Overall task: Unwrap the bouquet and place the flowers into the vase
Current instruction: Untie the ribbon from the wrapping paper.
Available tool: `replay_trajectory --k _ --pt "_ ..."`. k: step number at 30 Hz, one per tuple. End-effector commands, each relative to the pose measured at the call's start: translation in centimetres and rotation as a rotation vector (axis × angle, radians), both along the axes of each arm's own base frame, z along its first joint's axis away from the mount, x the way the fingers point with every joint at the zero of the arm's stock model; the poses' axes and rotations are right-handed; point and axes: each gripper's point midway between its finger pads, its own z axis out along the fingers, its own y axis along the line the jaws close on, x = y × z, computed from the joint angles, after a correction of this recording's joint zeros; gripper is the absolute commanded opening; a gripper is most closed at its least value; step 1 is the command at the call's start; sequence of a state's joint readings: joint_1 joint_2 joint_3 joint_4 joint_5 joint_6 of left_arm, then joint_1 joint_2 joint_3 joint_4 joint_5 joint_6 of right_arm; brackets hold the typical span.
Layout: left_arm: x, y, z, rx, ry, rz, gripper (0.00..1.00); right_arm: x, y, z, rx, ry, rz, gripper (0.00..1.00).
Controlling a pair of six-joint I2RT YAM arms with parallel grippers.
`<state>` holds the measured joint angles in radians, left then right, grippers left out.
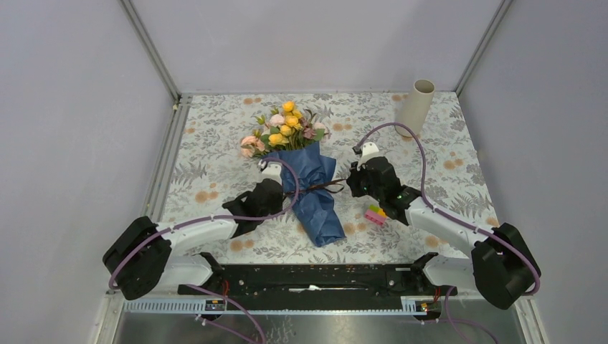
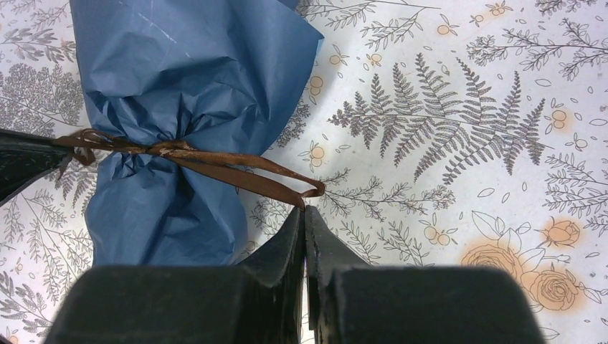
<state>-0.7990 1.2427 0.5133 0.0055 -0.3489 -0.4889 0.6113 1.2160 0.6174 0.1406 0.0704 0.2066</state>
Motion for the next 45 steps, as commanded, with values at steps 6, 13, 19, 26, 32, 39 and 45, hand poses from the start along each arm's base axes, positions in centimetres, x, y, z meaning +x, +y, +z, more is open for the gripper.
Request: replay_trajectory --k 6,13,19,26,32,39,45 --pt "-0.4 2.3 0.5 0.018 -0.013 0.097 0.0 1.4 -2.1 2.0 -0.009 -0.084 -0.124 0.0" --pt "-0.5 2.9 1.2 0.015 -0.025 0.123 0.0 1.4 -2.6 1.9 -0.017 -0.077 -0.154 0.0" --pt "-0.6 3.4 1.4 0.022 -0.021 0.148 0.0 1.4 -3.2 1.6 -0.026 -0.074 -0.192 0.0" --pt "-0.4 4.3 1.9 0.028 -0.031 0.203 0.0 1.5 -3.9 0.8 -0.029 -0.05 -0.231 0.0" --pt "-0.3 5.1 2.1 0.024 -0.033 0.238 0.0 1.6 -4.5 0.5 -0.03 -0.037 -0.258 0.0" --pt "0.3 6.4 2.4 0.025 -0.046 0.293 0.0 1.7 -5.3 0.3 -0.033 -0.022 -0.29 0.0" --pt "0.8 7.6 2.7 -0.005 -0.059 0.339 0.0 1.7 -5.9 0.3 -0.021 -0.013 -0.315 0.0"
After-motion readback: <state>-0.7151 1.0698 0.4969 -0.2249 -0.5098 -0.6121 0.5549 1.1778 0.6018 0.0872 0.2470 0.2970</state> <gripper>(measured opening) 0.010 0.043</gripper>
